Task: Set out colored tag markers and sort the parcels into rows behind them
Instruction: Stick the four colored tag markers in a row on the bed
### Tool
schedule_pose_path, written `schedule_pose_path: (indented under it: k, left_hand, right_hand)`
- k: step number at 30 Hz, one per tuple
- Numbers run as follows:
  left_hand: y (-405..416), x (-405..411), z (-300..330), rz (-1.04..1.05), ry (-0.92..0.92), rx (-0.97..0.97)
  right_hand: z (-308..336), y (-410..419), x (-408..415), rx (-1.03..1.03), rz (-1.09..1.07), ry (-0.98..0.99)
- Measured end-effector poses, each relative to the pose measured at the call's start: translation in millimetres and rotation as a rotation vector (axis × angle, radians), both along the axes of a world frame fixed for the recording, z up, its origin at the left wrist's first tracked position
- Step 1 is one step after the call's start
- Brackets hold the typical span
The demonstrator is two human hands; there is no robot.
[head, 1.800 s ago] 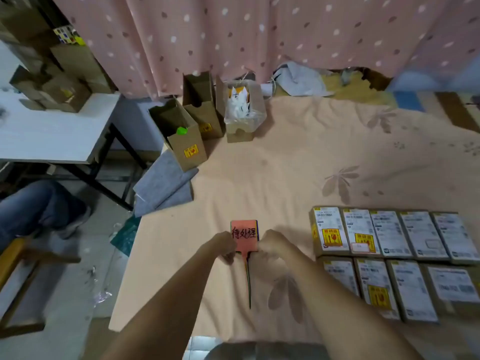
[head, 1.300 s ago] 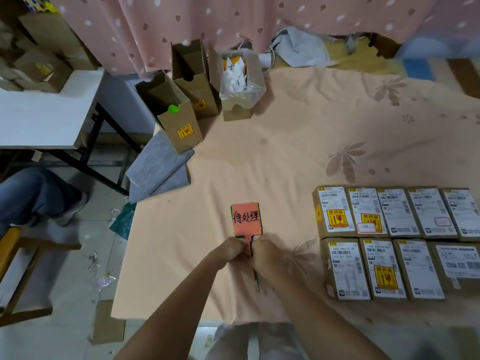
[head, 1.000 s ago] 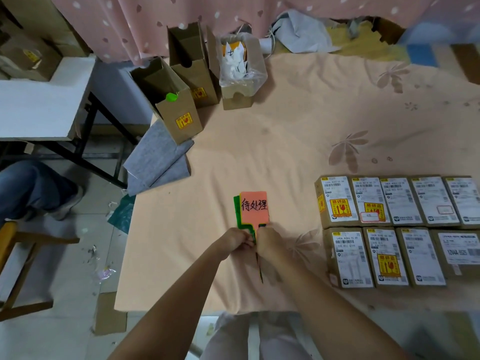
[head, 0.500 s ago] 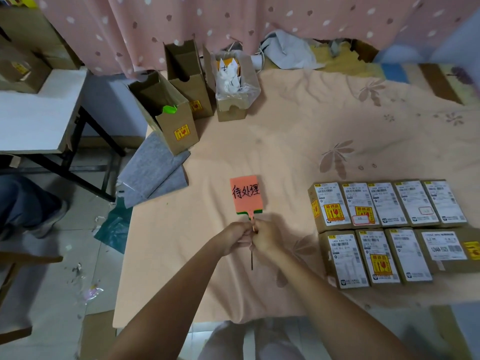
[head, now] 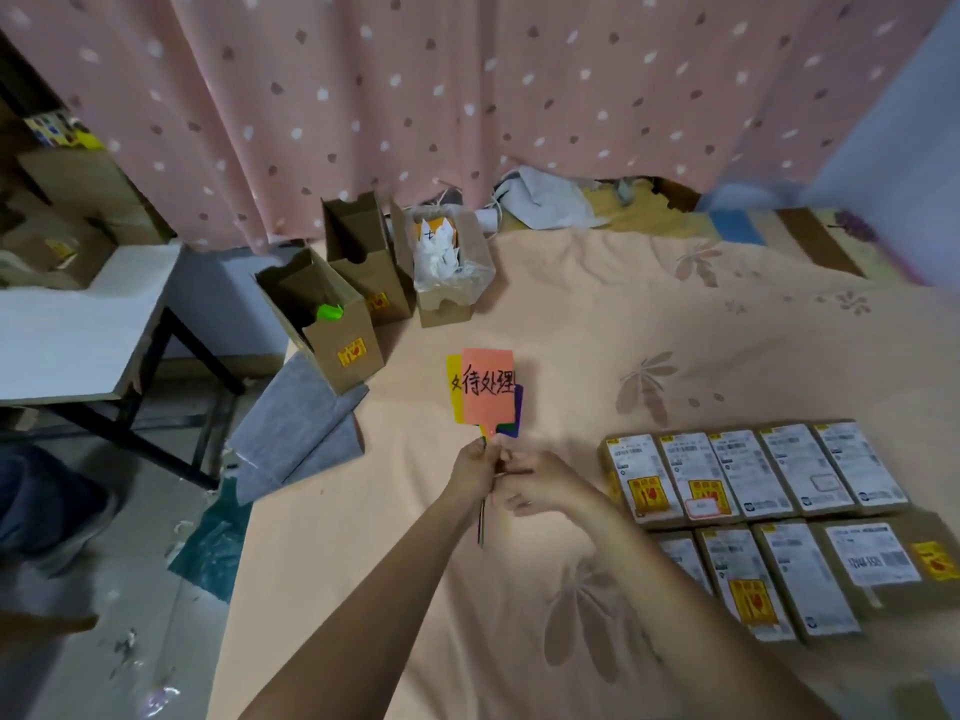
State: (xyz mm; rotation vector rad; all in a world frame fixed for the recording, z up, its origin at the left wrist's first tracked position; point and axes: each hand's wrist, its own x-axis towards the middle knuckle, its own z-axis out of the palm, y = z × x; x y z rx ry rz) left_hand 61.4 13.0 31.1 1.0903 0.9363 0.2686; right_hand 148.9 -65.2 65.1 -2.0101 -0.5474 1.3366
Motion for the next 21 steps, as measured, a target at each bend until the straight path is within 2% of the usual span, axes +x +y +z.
schedule_pose_path:
  k: [2, 6, 10, 14, 21]
  left_hand:
    - [2, 17, 5, 0.046, 0.018, 0.037]
    - [-12, 66, 10, 0.019, 0.056, 0.098]
    - [-51, 128, 22, 0.001, -0.003, 0.021]
    - [-75, 179, 32, 0.034, -0.001, -0.006]
    - [-91, 205, 37, 0.125, 0.031, -0.019]
  right_hand:
    - [10, -4, 44, -0.012, -0.048, 0.003]
    - [16, -6, 125, 0.171, -0.262, -0.146]
    - [23, -7, 178, 0.257, -0.234, -0.061]
    - [11, -20, 231, 0.277, -0.306, -0.164]
    - [3, -30, 270, 0.320, -0.239, -0.026]
